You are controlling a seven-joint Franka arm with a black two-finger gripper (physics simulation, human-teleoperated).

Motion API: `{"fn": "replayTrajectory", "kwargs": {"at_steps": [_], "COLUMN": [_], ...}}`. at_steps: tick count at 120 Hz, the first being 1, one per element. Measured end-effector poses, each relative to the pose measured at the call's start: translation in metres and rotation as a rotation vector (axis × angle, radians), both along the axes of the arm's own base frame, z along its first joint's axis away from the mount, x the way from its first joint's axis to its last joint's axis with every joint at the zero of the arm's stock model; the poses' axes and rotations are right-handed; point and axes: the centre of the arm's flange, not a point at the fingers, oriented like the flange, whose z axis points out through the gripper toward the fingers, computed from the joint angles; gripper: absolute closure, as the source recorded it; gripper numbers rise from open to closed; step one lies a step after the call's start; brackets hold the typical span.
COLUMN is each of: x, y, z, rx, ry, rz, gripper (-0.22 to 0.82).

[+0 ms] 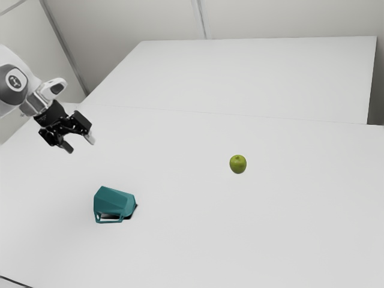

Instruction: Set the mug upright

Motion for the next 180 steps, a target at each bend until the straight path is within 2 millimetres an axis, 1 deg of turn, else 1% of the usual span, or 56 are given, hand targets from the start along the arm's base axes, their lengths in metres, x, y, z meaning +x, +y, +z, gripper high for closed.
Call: {"fn": "replayTrajectory", "kwargs": {"at_steps": [25, 41, 53, 60, 78, 101, 124, 140, 180], "x": [-0.024, -0.035, -0.048, -0.056, -0.07, -0.081, -0.09, -0.092, -0.092], "y": [0.013, 0.025, 0.037, 0.041, 0.05, 0.051, 0.05, 0.052, 0.053], "z": [-0.035, -0.052, -0.069, -0.079, -0.097, -0.113, -0.129, -0.14, -0.159], "rx": [-0.11, -0.153, -0.184, -0.206, -0.247, -0.289, -0.343, -0.359, -0.365], "ry": [-0.074, -0.119, -0.137, -0.147, -0.18, -0.216, -0.211, -0.2, -0.187], "rz": [0.018, 0.017, 0.02, 0.02, 0.005, -0.031, -0.048, -0.061, -0.091], "gripper": [0.02, 0.02, 0.02, 0.02, 0.02, 0.02, 0.01, 0.01, 0.01]}}
